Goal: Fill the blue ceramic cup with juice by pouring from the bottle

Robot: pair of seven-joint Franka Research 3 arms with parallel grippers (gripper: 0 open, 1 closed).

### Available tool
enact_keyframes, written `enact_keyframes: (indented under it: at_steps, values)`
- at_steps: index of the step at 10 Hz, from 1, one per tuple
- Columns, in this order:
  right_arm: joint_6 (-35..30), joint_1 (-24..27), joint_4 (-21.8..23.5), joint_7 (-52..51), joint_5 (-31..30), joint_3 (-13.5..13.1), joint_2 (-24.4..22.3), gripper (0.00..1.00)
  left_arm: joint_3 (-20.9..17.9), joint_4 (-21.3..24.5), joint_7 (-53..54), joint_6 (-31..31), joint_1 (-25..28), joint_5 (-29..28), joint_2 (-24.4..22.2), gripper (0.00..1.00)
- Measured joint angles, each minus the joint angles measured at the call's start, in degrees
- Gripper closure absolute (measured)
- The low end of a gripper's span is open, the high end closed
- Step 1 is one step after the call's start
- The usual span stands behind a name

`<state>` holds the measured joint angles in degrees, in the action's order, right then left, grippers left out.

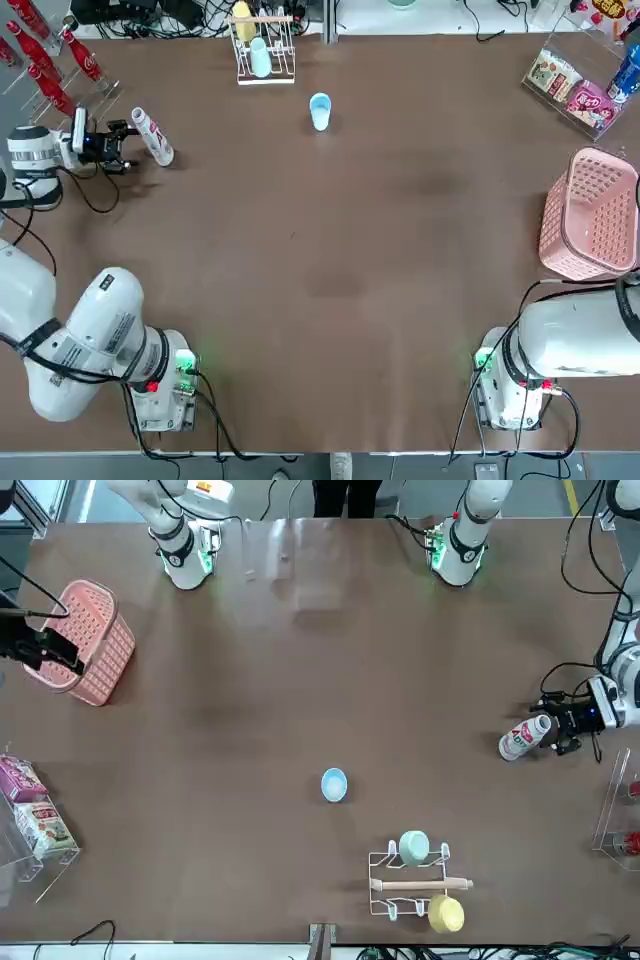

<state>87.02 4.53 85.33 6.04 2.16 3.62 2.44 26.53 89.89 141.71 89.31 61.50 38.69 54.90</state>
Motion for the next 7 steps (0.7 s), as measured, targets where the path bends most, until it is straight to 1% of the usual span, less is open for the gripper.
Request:
enact_keyframes:
  at_steps: [1, 3, 5, 7]
  values:
    - [0.2, 0.0, 0.0, 0.0, 0.0, 0.0, 0.0, 0.0, 0.0, -0.4, -0.8, -0.1, 0.4, -0.9, -1.7, 0.0]
    - [0.8, 0.0, 0.0, 0.0, 0.0, 0.0, 0.0, 0.0, 0.2, -2.9, -1.6, -0.4, 0.6, -3.0, -5.8, 0.0]
    - [1.1, 0.0, 0.0, 0.0, 0.0, 0.0, 0.0, 0.0, 1.0, -4.7, -4.7, -0.7, 0.5, -5.5, -11.2, 0.0]
    - [1.8, 0.2, 0.1, 0.0, 0.0, 0.0, -0.1, 0.0, 2.5, -6.0, -8.0, -0.6, -0.6, -10.3, -16.9, 0.0]
